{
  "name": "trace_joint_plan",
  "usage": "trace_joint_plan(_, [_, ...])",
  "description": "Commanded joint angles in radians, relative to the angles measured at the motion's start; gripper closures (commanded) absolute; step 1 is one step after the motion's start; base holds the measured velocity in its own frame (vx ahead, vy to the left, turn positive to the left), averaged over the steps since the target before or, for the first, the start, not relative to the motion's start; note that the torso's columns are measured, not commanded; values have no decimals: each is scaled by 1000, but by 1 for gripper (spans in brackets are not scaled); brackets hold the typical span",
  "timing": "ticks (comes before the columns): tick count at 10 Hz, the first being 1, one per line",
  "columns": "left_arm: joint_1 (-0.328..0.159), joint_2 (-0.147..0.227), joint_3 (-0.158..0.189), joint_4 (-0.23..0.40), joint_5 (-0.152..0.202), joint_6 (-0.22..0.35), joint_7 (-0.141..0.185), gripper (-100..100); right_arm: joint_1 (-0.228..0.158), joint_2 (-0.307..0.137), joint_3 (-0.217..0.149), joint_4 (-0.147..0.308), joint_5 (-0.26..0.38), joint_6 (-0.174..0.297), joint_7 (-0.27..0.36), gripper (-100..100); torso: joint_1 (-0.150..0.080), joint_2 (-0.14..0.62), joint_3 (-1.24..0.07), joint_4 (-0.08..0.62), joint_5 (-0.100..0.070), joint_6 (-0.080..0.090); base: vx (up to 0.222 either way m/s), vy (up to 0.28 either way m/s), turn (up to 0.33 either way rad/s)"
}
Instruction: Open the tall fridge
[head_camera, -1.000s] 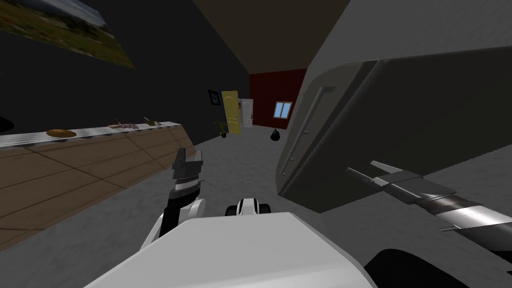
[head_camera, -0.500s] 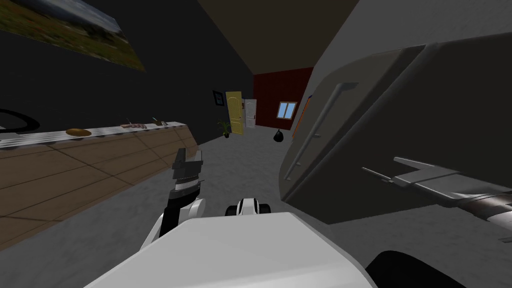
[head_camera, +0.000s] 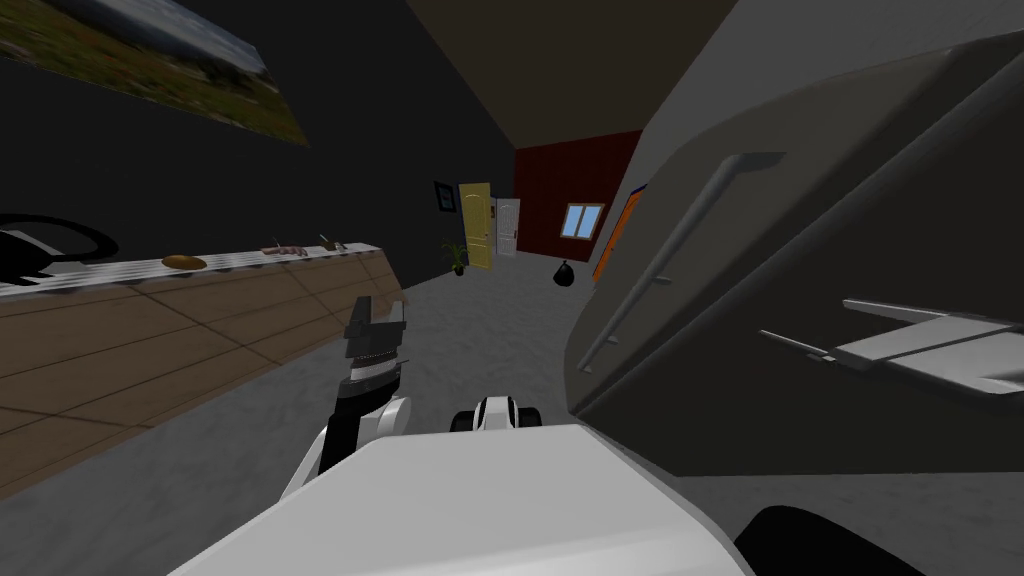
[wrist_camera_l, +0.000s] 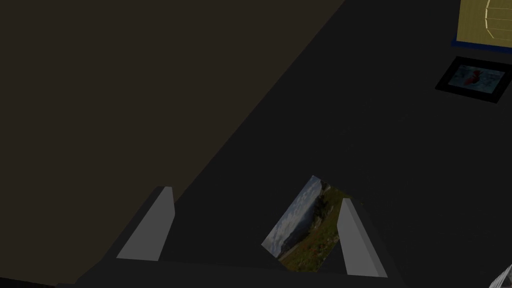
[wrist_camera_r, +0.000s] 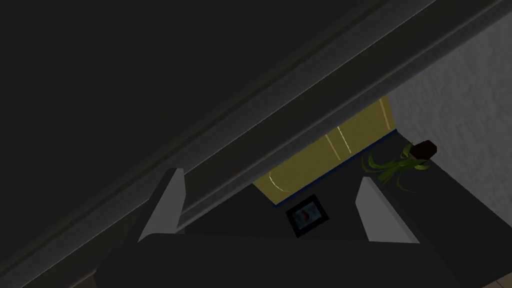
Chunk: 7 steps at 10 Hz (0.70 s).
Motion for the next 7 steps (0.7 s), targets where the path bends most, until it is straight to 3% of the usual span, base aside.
trace_joint_plan(1, [0,0,0,0,0,0,0,0,33,-27,-71,19,58,0,23,-100,1,1,0,0,0,0,99,23,94])
trace_joint_plan(4, [0,0,0,0,0,0,0,0,54,-46,-122,33,96,2,36,-100,0,0,0,0,0,0,89,9,67])
trace_joint_plan(6, [0,0,0,0,0,0,0,0,92,-81,-190,58,162,7,61,-100,0,0,0,0,0,0,109,16,91])
trace_joint_plan(7, [0,0,0,0,0,0,0,0,92,-81,-205,58,165,7,61,-100,0,-3,-3,-1,1,-3,87,18,16])
